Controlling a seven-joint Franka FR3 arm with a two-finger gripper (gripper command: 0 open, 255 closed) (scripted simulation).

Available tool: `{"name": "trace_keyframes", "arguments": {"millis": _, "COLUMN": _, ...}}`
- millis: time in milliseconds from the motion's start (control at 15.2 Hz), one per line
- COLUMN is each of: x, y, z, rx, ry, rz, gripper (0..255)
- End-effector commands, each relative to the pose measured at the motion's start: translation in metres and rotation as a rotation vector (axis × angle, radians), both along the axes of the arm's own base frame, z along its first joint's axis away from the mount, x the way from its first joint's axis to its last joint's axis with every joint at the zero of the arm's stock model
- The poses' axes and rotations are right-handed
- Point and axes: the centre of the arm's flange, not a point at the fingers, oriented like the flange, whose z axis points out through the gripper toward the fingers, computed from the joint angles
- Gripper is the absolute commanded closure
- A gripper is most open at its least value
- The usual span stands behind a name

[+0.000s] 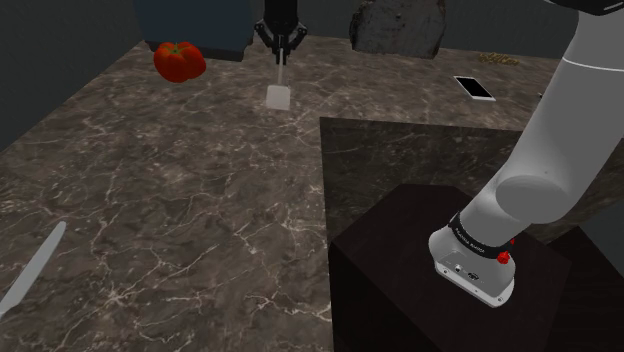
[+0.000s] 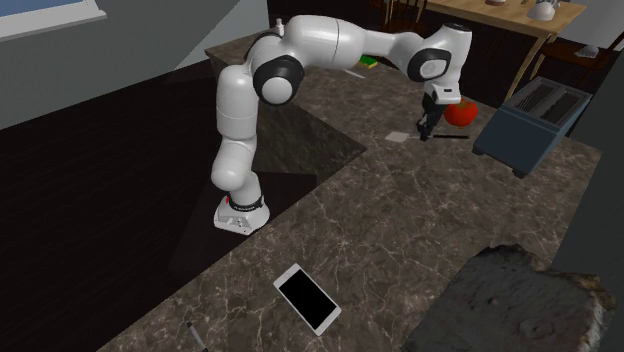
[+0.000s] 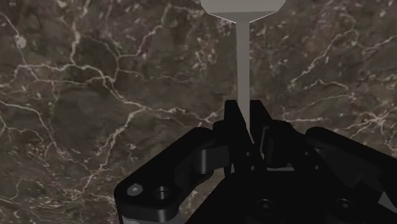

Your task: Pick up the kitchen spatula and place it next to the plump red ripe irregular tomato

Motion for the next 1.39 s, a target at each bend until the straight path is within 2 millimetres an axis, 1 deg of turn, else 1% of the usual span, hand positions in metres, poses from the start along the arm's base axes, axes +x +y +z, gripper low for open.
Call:
{"name": "trace_keyframes", "arguments": {"millis": 0, "x": 0.000, "y": 0.001, "z": -0.010, "rx": 0.000, "ry": 0.000, "rz": 0.000, "gripper": 255}}
{"name": "trace_keyframes", "arguments": {"millis": 528, "x": 0.000, "y": 0.001, "z": -0.051, "rx": 0.000, "ry": 0.000, "rz": 0.000, "gripper": 255}}
{"name": "trace_keyframes", "arguments": {"millis": 990, "x": 0.000, "y": 0.001, "z": -0.051, "rx": 0.000, "ry": 0.000, "rz": 0.000, "gripper": 255}}
{"name": "trace_keyframes", "arguments": {"millis": 1056, "x": 0.000, "y": 0.001, "z": -0.051, "rx": 0.000, "ry": 0.000, "rz": 0.000, "gripper": 0}}
{"name": "trace_keyframes", "arguments": {"millis": 1320, "x": 0.000, "y": 0.001, "z": -0.051, "rx": 0.000, "ry": 0.000, "rz": 0.000, "gripper": 0}}
